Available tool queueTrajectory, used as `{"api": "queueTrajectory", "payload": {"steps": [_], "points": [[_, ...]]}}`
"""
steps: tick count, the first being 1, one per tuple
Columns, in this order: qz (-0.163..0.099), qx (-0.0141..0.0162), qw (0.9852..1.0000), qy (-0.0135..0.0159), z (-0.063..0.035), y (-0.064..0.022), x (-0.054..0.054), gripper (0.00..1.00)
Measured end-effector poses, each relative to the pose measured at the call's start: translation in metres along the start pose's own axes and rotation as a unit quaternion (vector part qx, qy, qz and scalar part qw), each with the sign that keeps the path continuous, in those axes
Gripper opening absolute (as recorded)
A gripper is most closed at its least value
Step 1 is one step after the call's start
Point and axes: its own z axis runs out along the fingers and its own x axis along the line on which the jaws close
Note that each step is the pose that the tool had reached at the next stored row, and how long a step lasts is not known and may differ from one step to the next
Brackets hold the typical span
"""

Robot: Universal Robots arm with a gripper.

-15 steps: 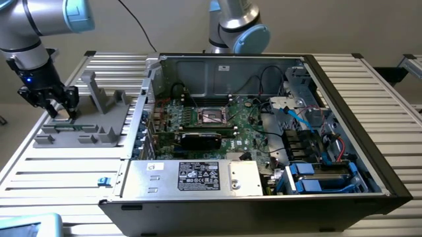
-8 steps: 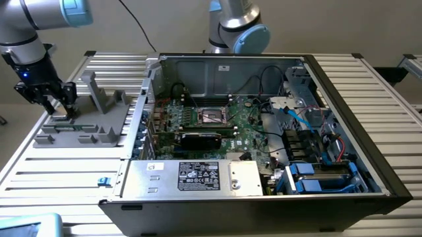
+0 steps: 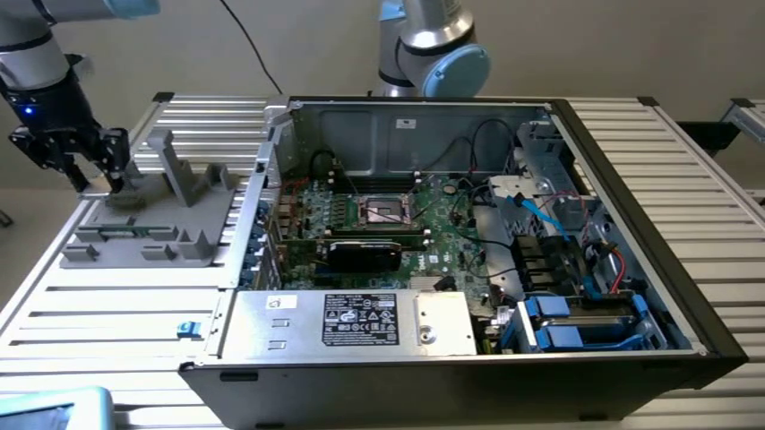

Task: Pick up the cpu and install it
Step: 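Pick up the cpu and move it towards the insertion slot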

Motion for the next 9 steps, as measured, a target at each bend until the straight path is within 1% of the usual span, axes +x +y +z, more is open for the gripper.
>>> {"api": "queueTrajectory", "payload": {"steps": [9], "points": [[0.0,0.0,1.0,0.0006,-0.041,-0.0009,-0.006,0.55]]}}
